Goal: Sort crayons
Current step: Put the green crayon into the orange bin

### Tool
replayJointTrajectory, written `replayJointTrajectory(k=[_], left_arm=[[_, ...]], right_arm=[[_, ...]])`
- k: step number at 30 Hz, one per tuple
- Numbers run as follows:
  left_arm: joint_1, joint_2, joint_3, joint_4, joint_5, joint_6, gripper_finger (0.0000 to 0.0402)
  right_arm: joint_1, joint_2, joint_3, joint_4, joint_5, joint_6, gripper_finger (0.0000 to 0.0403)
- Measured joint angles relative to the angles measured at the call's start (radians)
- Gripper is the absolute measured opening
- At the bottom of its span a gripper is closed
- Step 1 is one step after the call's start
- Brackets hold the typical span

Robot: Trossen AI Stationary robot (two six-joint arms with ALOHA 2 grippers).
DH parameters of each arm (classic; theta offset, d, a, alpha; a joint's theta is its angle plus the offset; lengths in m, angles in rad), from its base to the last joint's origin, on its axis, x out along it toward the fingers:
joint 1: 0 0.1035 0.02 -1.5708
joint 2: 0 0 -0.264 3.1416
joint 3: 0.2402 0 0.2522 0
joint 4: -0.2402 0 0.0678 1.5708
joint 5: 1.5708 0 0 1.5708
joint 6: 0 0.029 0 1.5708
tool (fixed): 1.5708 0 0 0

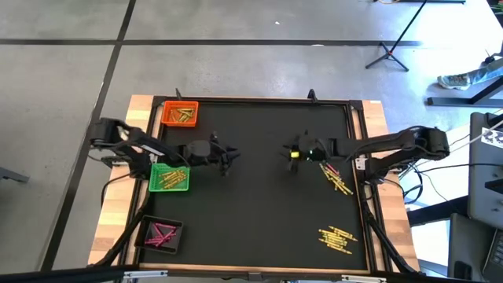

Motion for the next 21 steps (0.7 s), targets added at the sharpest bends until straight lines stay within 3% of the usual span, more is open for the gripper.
replayJointTrajectory(k=[6,10,15,21], left_arm=[[-0.016,0.108,0.026,0.021,0.004,0.03,0.0098],[-0.016,0.111,0.025,0.02,0.003,0.049,0.0098],[-0.018,0.111,0.025,0.023,0.005,0.057,0.0098],[-0.018,0.111,0.025,0.023,0.008,0.057,0.0098]], right_arm=[[-0.125,-0.032,0.109,-0.457,0.003,0.067,0.0147],[-0.209,-0.029,0.121,-0.601,-0.028,0.096,0.0147],[-0.32,-0.02,0.119,-0.702,-0.082,0.113,0.0147],[-0.407,0.013,0.119,-0.692,-0.156,0.084,0.0147]])
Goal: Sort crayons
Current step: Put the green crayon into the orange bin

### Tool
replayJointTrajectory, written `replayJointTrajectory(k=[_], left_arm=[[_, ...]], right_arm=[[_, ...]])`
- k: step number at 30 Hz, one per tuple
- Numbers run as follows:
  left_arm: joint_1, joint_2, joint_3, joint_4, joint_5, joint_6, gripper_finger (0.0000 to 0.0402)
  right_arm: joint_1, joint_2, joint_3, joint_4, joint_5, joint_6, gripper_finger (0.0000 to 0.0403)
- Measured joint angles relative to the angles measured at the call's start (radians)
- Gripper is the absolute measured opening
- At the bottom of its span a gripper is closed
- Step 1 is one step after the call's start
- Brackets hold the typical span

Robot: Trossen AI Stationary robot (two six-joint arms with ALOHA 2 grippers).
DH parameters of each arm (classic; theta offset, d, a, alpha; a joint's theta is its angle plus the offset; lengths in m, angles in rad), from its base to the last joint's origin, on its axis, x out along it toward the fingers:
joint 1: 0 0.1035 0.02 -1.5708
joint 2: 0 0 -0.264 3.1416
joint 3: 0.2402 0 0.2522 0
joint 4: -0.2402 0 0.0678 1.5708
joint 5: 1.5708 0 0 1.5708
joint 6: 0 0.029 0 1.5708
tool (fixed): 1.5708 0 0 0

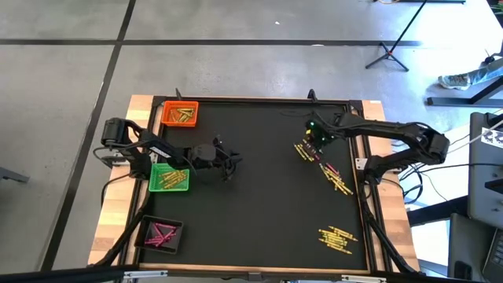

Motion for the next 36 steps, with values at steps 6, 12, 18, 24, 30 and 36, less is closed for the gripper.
replayJointTrajectory(k=[6,12,18,24,30,36], left_arm=[[0.0,0.0,0.0,-0.001,0.0,-0.006,0.0098],[0.0,0.0,0.0,-0.001,0.0,-0.006,0.0098],[0.0,0.0,0.0,-0.001,0.0,-0.008,0.0098],[0.0,0.0,0.0,0.0,0.0,-0.009,0.0098],[-0.007,0.0,0.0,0.002,0.003,-0.009,0.0098],[-0.011,0.0,0.0,0.006,0.003,-0.052,0.0098]], right_arm=[[-0.054,0.081,0.0,0.01,-0.006,-0.035,0.0147],[-0.057,0.152,0.0,0.031,-0.014,-0.06,0.0147],[-0.056,0.206,-0.001,0.031,-0.023,-0.061,0.0133],[-0.057,0.211,0.0,0.037,-0.025,-0.065,0.0083],[-0.057,0.211,0.0,0.064,-0.023,-0.079,0.0041],[-0.055,0.211,0.0,0.09,0.032,-0.084,0.0018]])
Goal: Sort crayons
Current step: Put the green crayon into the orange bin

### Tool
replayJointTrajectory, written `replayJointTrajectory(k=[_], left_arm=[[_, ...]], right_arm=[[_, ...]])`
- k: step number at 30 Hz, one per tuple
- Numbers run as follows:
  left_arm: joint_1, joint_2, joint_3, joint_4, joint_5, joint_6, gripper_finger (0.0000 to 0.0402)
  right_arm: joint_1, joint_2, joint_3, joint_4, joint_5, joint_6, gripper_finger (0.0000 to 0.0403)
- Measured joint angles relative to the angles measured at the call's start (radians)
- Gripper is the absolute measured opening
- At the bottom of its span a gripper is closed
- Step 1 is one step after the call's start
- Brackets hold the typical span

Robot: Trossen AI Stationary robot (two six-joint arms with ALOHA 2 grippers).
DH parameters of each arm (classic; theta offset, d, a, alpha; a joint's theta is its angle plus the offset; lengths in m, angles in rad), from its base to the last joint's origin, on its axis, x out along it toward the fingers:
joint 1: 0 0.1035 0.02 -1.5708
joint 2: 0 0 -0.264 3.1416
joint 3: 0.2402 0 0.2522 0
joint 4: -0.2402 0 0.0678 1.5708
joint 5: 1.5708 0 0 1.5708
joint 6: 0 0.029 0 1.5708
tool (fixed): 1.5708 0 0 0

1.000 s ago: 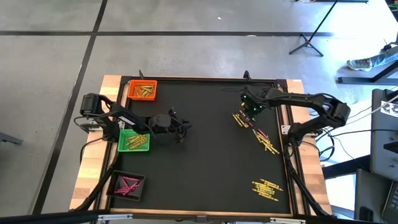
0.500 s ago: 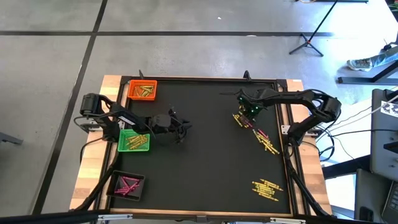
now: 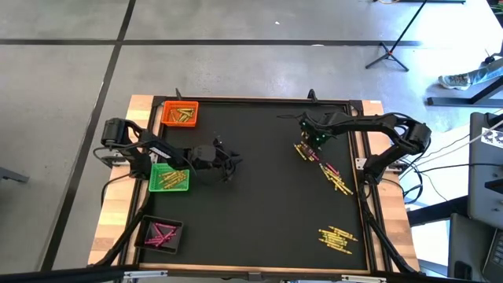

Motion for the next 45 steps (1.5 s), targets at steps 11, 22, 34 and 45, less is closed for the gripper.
replayJointTrajectory(k=[11,22,34,45], left_arm=[[-0.011,0.0,0.0,0.01,0.002,0.0,0.0098],[-0.01,0.0,0.0,0.044,0.005,-0.054,0.0103],[-0.038,0.0,0.109,0.045,0.136,-0.039,0.0167],[-0.078,0.0,0.142,0.067,0.101,0.005,0.0165]], right_arm=[[0.056,-0.144,0.014,0.039,0.026,-0.013,0.0021],[0.344,-0.22,-0.151,0.704,0.016,-0.085,0.0021],[0.49,-0.055,-0.354,1.398,0.016,-0.122,0.0021],[0.594,0.003,-0.362,1.63,-0.01,-0.254,0.0021]])
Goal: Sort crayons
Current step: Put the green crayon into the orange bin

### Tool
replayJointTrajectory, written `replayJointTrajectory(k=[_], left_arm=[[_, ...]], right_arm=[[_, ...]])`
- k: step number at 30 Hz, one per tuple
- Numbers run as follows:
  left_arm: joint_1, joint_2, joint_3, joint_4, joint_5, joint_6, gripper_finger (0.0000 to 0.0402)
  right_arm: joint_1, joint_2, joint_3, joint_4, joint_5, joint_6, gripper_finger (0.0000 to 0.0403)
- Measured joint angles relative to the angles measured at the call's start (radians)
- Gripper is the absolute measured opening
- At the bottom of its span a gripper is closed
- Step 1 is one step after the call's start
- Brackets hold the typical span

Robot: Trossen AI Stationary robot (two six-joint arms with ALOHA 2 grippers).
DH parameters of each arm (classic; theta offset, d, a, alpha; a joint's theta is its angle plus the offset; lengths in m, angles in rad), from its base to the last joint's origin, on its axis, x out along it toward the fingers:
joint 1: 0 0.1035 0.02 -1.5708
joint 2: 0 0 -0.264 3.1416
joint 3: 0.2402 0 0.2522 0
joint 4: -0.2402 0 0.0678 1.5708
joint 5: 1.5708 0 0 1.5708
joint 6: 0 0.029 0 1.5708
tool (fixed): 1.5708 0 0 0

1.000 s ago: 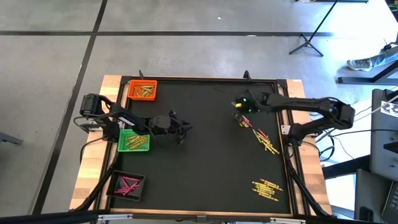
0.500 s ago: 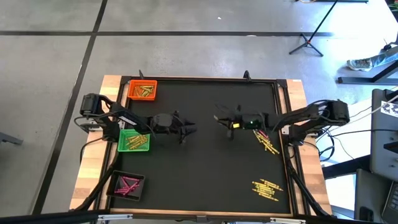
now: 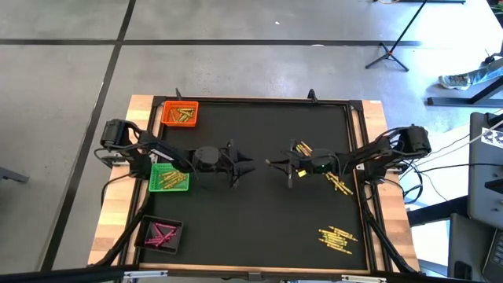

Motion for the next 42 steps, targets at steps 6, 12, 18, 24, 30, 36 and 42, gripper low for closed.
replayJointTrajectory(k=[6,12,18,24,30,36,42], left_arm=[[-0.039,0.0,0.0,0.059,-0.004,0.039,0.0164],[-0.053,0.0,0.0,0.099,-0.028,0.045,0.0164],[-0.066,0.012,0.032,0.1,-0.007,0.074,0.0164],[-0.075,0.059,0.075,0.092,-0.006,0.075,0.0164],[-0.076,0.081,0.092,0.093,-0.002,0.076,0.0164],[-0.093,0.081,0.092,0.101,-0.02,0.101,0.0129],[-0.098,0.081,0.092,0.106,-0.042,0.128,0.0062]], right_arm=[[0.023,0.0,0.006,0.045,-0.001,-0.033,0.0021],[0.023,0.0,0.007,0.065,-0.076,-0.048,0.0021],[0.026,0.043,0.046,0.066,-0.09,-0.047,0.0021],[0.063,0.133,0.115,0.062,-0.021,-0.081,0.0021],[0.07,0.141,0.138,0.039,-0.017,-0.084,0.0021],[0.07,0.141,0.138,0.028,-0.017,-0.085,0.0021],[0.07,0.141,0.138,0.025,-0.018,-0.085,0.0021]])
